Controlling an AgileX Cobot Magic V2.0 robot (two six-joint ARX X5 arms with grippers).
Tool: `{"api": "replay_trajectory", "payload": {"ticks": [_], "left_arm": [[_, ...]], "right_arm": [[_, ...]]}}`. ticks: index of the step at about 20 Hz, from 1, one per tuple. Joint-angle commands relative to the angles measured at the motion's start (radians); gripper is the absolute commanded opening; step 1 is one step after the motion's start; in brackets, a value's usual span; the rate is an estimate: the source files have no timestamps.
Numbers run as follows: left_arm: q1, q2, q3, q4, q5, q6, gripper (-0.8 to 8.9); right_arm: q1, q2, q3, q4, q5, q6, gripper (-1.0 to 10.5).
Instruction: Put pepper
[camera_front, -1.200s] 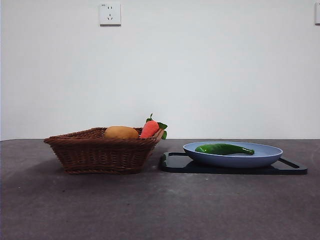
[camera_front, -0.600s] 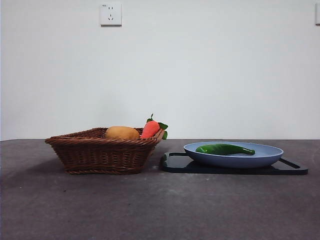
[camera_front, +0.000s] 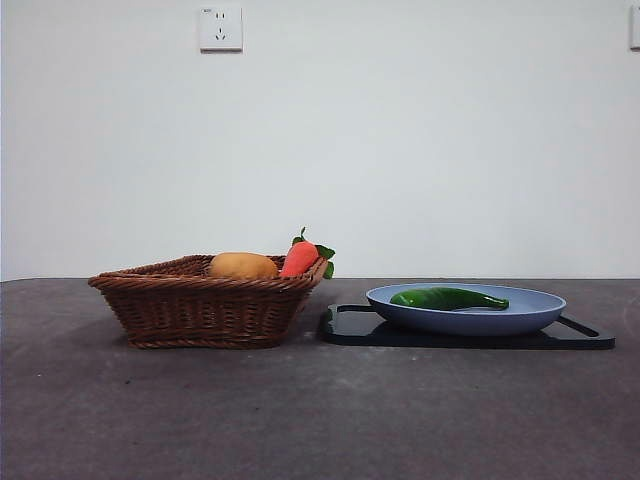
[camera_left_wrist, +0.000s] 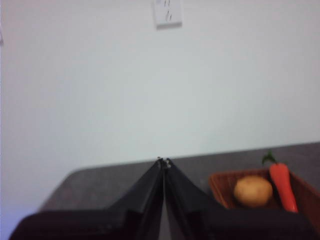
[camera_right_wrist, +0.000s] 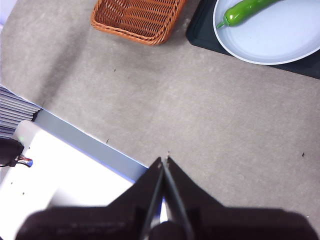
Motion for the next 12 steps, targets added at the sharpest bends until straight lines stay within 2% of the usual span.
{"api": "replay_trajectory", "payload": {"ticks": [1,6,12], "left_arm": [[0.005,-0.040,-0.075,0.006,-0.002,-0.055,0.08],[0.005,-0.084,-0.208,-0.004,0.001,-0.114,0.08],[0.005,-0.085,-0.255,-0.067,0.001,-0.131,0.08]], "right_arm": [[0.003,0.005,0.018,0.006,0.002,-0.008,0.1],[0.003,0.005,0.018,0.006,0.002,-0.008,0.1],[0.003,0.005,0.018,0.006,0.002,-0.008,0.1]]}}
